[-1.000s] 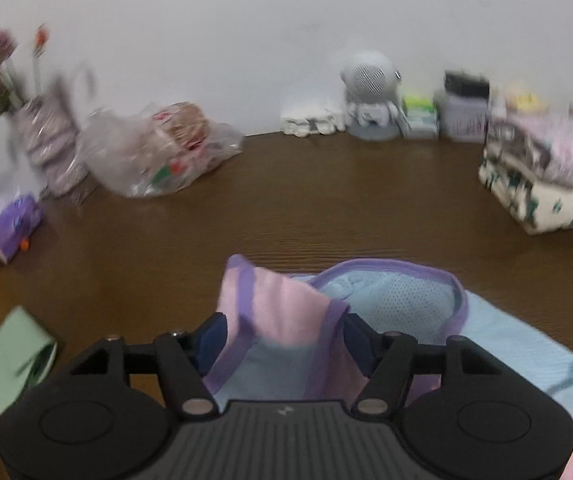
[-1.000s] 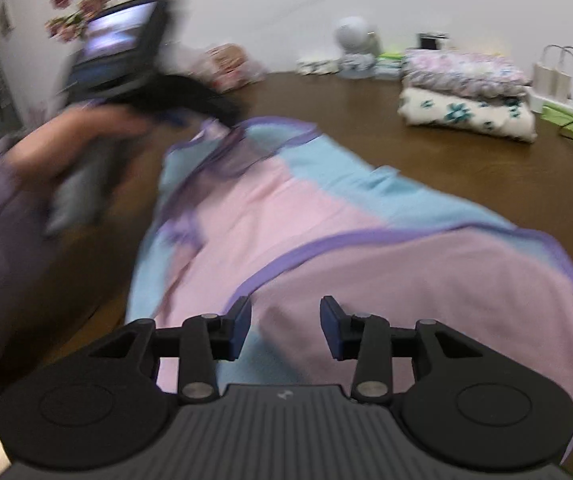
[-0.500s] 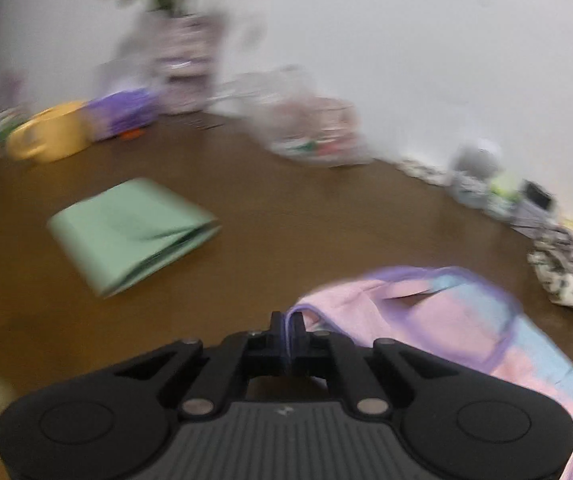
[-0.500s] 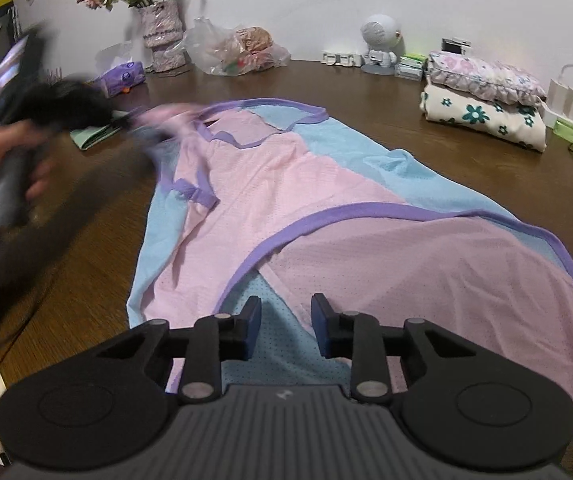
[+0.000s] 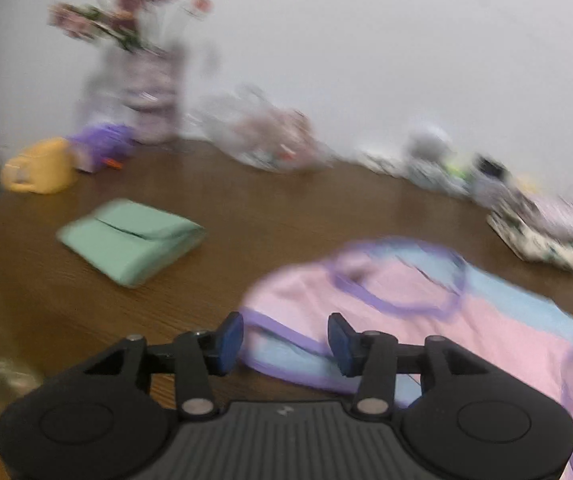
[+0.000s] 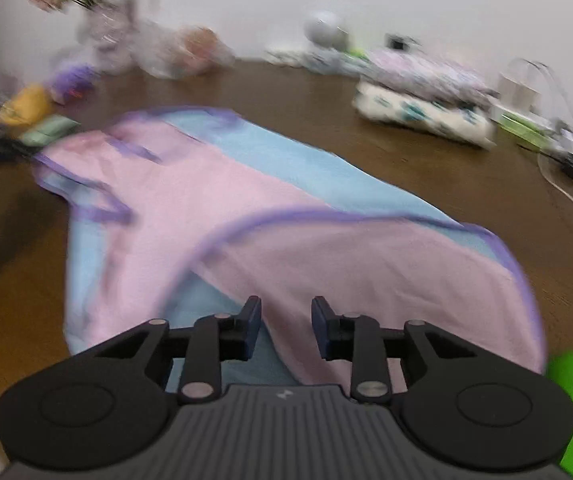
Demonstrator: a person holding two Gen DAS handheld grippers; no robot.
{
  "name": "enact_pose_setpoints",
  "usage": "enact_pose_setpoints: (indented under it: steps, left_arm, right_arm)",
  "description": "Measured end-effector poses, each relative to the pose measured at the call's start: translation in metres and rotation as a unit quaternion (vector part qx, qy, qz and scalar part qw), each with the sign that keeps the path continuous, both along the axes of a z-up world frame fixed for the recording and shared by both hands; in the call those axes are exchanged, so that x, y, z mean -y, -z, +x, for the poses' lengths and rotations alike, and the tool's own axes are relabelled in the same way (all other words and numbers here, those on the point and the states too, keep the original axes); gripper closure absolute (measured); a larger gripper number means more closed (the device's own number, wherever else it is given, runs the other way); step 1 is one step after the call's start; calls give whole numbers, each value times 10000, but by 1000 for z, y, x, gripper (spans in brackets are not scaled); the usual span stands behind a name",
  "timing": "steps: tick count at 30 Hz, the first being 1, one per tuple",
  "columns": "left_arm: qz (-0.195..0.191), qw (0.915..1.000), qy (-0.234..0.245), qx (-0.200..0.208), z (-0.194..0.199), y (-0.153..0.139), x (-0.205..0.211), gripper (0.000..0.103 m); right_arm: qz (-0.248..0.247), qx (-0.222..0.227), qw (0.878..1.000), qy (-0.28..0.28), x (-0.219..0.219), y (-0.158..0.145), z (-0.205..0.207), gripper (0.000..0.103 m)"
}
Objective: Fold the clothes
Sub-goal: 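Grasp the garment's purple-trimmed edge with the right tool while the left tool smooths it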
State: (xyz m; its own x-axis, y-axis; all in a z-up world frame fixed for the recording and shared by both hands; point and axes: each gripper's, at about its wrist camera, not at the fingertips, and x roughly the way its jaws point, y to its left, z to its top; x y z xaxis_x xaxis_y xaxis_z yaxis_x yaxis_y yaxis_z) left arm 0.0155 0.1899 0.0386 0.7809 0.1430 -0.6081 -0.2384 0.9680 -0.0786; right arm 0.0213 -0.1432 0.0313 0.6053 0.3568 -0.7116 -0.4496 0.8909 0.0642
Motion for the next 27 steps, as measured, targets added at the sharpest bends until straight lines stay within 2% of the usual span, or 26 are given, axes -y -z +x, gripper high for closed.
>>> enact_pose_setpoints:
  steps: [2, 4, 7, 9, 12, 15, 18, 19, 20, 21, 24, 27]
  left_arm:
    - [-125, 9997, 161, -165, 7, 8, 5, 58]
    - [-297, 9990, 265, -203, 9, 13, 8, 59]
    - [-381, 9987, 297, -142, 3, 22, 14, 58]
    - [-261, 9991, 320, -135, 0, 24, 19, 58]
    - [-37, 9990, 404, -180, -1, 26, 25, 58]
    - [142, 9985, 475, -213, -2, 28, 29, 58]
    - [191, 9984, 481, -210, -3, 29, 30, 58]
    - [181, 9985, 474, -212, -3, 28, 29, 58]
    - [134, 9985, 472, -228, -2, 28, 28, 58]
    - [54, 9985, 483, -251, -2, 26, 27, 58]
    - [-174, 9979, 561, -258, -2, 23, 26, 59]
    - [-140, 9974, 663, -231, -3, 20, 34, 58]
  right_arm:
    - [233, 14, 9984, -522, -15, -11, 0, 74]
    - [240, 170, 9954, -917, -41, -28, 15, 70]
    - [450, 46, 9908, -1272, -90, -48, 66, 67]
    - [429, -36, 9876, -1507, -129, -47, 100, 67]
    - [193, -225, 9804, -1950, -180, -29, 133, 67]
    - [-123, -205, 9807, -1943, -209, -11, 151, 68]
    - [-82, -616, 9787, -1957, -211, 2, 158, 87]
    - [-40, -642, 9790, -1937, -205, 0, 156, 97]
    - [3, -658, 9794, -1911, -199, -2, 154, 102]
    - [45, -675, 9797, -1886, -193, -5, 152, 102]
    - [115, -365, 9893, -1409, -165, -26, 153, 102]
    - [352, -201, 9962, -773, -121, -46, 162, 102]
